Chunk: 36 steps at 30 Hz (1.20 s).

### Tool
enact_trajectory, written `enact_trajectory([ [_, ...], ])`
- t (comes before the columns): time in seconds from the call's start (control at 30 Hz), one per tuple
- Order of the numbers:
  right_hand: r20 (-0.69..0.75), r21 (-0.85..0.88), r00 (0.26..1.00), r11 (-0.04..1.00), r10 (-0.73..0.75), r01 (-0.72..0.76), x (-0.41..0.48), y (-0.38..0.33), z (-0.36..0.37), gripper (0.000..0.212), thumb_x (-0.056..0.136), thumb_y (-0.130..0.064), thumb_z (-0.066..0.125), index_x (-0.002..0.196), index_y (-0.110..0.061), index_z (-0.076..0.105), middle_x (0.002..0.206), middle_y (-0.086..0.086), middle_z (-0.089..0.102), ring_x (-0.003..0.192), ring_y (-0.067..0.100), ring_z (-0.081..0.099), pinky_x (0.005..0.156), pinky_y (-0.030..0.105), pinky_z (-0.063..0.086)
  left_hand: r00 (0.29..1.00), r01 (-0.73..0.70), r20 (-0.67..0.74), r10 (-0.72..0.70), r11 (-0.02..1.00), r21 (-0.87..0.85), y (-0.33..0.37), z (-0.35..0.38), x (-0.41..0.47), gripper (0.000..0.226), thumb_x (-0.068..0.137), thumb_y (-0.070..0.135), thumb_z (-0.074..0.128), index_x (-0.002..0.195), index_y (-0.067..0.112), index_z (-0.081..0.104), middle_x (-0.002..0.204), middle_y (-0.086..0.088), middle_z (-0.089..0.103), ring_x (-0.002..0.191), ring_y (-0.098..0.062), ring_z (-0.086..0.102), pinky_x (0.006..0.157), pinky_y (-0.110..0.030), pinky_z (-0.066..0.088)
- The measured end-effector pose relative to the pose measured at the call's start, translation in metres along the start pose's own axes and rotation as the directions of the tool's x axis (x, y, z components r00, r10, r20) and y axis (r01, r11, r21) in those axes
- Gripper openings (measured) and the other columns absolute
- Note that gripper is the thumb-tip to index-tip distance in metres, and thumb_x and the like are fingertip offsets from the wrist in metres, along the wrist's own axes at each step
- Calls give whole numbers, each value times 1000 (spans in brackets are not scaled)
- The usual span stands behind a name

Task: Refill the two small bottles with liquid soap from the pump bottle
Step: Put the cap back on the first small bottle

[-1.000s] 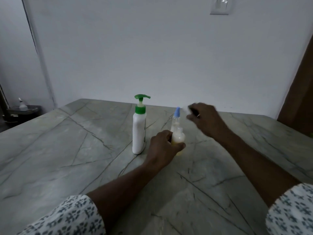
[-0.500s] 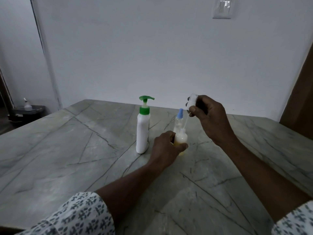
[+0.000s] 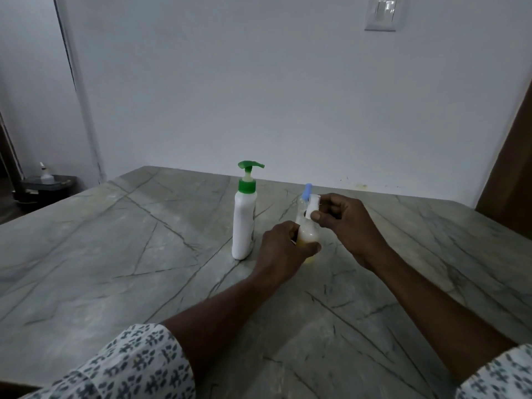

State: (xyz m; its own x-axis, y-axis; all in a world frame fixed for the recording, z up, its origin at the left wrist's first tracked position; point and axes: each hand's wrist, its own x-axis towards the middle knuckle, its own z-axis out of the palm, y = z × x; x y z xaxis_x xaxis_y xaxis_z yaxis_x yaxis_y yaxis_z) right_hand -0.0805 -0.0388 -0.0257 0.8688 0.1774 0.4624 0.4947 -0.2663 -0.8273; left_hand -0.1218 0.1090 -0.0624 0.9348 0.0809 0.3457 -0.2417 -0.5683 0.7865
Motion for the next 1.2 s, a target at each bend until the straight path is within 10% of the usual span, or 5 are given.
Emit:
enact_trajectory([
  [0.7, 85, -105, 995, 993, 58, -49, -6, 4, 5, 39, 79, -32, 76, 108, -13, 59, 107, 3, 66, 95, 16, 63, 78, 31, 55, 1000, 1, 21, -2, 1000, 12, 3, -1, 2, 34, 79, 36, 81, 98, 19, 58, 86, 9, 59, 68, 0, 53, 55, -14, 34],
  [0.87, 37, -70, 999, 997, -5, 8, -10, 6, 3, 14, 83, -24, 73, 94, -17, 70, 97, 6, 71, 91, 21, 66, 87, 45, 54, 1000, 3, 21, -3, 1000, -2, 4, 0, 2, 37, 78, 34, 82, 103, 17, 61, 90, 7, 62, 71, -2, 54, 56, -14, 35],
  [1.0, -11, -148, 1000, 989, 8, -10, -8, 9, 9, 39, 72, -37, 81, 91, -6, 68, 85, 7, 70, 78, 21, 66, 69, 34, 54, 1000, 1, 16, -1, 1000, -2, 4, -1, 2, 33, 77, 34, 83, 92, 21, 57, 80, 11, 59, 66, 0, 53, 54, -14, 34],
  [1.2, -12, -36, 1000, 999, -1, 1, -7, 10, 1, 22, 80, -26, 75, 97, -13, 71, 94, 4, 71, 91, 20, 65, 89, 46, 54, 1000, 6, 20, -5, 1000, -24, 3, -2, 2, 34, 77, 35, 83, 97, 23, 59, 82, 12, 61, 68, 2, 55, 55, -11, 35],
])
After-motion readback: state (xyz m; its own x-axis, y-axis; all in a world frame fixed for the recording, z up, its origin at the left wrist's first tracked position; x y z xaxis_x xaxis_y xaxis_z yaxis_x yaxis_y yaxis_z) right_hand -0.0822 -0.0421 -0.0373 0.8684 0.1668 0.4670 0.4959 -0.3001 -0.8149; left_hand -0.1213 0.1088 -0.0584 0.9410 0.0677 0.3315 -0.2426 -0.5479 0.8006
